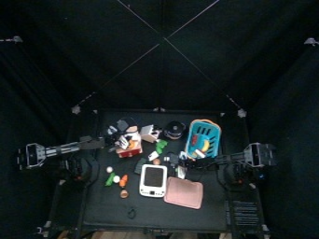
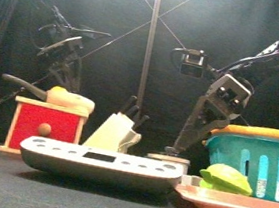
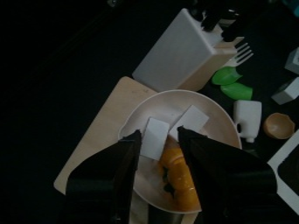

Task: Grab squash

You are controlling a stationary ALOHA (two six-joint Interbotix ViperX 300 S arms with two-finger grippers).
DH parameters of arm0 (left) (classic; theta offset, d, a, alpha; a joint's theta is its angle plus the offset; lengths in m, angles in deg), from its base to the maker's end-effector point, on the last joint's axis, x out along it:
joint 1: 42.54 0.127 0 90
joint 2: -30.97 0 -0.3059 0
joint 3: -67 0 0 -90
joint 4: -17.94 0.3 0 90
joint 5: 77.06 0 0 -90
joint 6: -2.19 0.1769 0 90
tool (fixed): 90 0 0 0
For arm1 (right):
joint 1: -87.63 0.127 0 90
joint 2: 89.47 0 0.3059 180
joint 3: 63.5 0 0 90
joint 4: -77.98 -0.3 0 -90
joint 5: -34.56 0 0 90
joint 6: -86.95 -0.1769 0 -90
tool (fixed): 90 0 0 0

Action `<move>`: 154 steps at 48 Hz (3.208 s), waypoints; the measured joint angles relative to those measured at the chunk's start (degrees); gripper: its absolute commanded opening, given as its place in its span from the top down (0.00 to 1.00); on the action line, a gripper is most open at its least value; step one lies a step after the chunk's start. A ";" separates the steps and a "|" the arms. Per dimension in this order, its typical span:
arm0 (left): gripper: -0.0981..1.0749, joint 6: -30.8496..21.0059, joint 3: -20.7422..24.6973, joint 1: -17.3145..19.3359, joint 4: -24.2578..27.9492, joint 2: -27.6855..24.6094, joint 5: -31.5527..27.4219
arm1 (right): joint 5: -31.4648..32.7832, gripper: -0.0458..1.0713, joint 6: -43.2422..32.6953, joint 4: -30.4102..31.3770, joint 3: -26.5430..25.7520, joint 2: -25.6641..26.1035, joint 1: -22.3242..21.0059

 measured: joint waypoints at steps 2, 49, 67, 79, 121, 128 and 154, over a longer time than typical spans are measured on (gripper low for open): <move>0.25 0.00 0.00 -0.44 -0.09 0.88 0.53 | 0.44 0.04 0.00 -0.18 -0.35 0.00 0.00; 0.25 0.79 -17.75 -16.17 4.31 7.29 42.36 | 39.64 0.04 -15.21 -33.49 -10.20 4.31 5.10; 0.25 0.79 -19.07 -16.96 10.55 7.29 43.33 | 47.46 0.04 -44.82 -8.35 -11.60 2.37 12.74; 0.25 0.70 -20.30 -17.49 9.05 7.29 43.33 | 43.86 0.04 -48.60 -0.53 -9.40 -0.26 13.54; 0.25 0.70 -21.36 -17.58 6.15 7.21 43.33 | 32.70 0.04 -49.39 6.59 -6.06 -7.29 12.48; 0.25 0.70 -21.71 -17.58 6.06 7.21 43.33 | 32.52 0.05 -49.22 6.59 -6.06 -7.29 12.04; 0.25 0.70 -21.71 -17.58 5.89 7.21 43.33 | 33.22 0.29 -49.13 6.33 -6.15 -7.29 11.87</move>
